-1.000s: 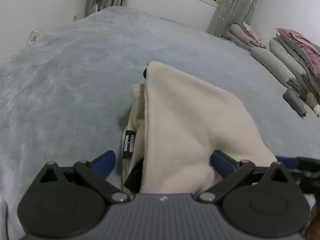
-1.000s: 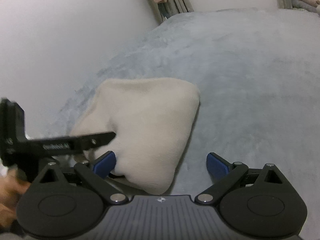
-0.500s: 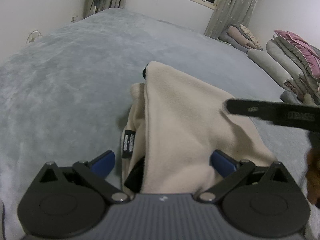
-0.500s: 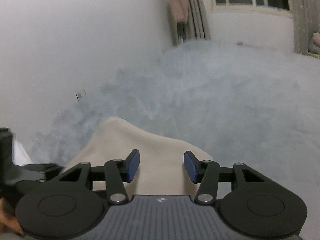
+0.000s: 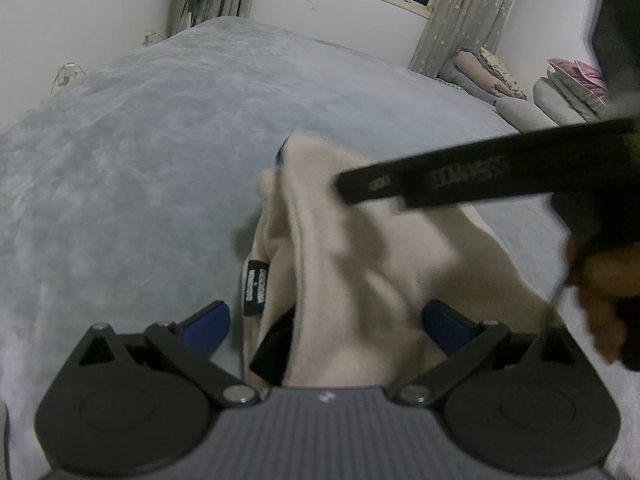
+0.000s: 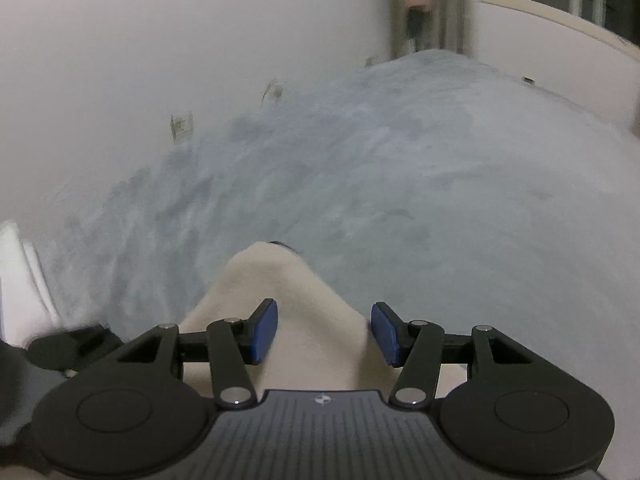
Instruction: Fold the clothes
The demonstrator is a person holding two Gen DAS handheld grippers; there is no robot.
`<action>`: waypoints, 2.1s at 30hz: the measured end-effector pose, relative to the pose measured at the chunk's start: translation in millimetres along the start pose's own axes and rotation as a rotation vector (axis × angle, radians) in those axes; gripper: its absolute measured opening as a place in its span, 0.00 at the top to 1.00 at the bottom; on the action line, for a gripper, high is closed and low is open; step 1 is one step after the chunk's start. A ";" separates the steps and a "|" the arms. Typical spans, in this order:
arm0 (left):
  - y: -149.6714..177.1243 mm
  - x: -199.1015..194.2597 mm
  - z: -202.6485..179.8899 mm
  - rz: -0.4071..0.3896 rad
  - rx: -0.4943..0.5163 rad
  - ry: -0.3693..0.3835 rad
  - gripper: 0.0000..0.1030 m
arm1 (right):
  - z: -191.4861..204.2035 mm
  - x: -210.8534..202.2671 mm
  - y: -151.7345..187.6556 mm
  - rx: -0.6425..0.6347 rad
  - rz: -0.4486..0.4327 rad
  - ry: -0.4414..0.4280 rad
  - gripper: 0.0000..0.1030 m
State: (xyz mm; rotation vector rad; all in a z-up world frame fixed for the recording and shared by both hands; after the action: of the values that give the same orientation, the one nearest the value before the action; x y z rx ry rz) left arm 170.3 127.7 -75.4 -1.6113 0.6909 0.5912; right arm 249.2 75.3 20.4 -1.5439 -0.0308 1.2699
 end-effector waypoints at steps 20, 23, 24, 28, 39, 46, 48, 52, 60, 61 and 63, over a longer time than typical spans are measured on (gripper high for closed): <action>-22.1 -14.0 23.0 0.032 -0.206 0.158 0.06 | -54.5 -94.8 126.4 0.600 -0.206 -0.223 0.16; -19.5 -8.6 25.4 0.060 -0.220 0.171 0.08 | -62.7 -88.8 139.1 0.744 -0.252 -0.313 0.16; -18.7 -6.8 26.2 0.069 -0.225 0.175 0.08 | -58.9 -87.5 137.9 0.734 -0.251 -0.324 0.16; -19.0 -2.5 31.5 0.094 -0.226 0.217 0.06 | -43.4 -79.6 136.6 0.702 -0.236 -0.352 0.16; -10.4 -6.2 25.2 0.103 -0.153 0.188 0.00 | -32.2 -63.9 132.6 0.709 -0.259 -0.353 0.22; -3.2 -9.6 17.4 0.072 -0.128 0.148 0.33 | -21.3 -57.9 128.9 0.642 -0.257 -0.281 0.38; -2.5 -11.7 13.6 0.074 -0.144 0.169 0.45 | -19.4 -58.7 128.5 0.618 -0.252 -0.249 0.42; -1.7 -13.1 15.8 0.082 -0.169 0.185 0.47 | -11.5 -63.0 125.1 0.552 -0.234 -0.198 0.48; -2.2 -10.0 18.8 0.100 -0.207 0.225 0.31 | -17.9 -66.5 123.1 0.530 -0.216 -0.195 0.47; -2.1 -9.4 18.3 0.099 -0.210 0.223 0.30 | -19.4 -66.5 124.3 0.541 -0.211 -0.208 0.44; -2.3 -9.1 16.5 0.097 -0.206 0.215 0.28 | -22.5 -72.2 129.9 0.567 -0.205 -0.240 0.39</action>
State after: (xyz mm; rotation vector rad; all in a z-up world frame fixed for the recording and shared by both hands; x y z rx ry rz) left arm 165.7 145.2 -69.7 -1.8594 0.8946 0.5788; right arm 161.3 -37.1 -27.0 -0.8780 0.0164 1.1654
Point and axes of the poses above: each gripper's, at about its wrist camera, not at the fingertips, and x roughly the way its jaws point, z to its left, y to its underside, the point moved 10 cm from there along x, roughly the way its jaws point, and after that the axes turned 10 degrees about -y, right-handed, at the moved point
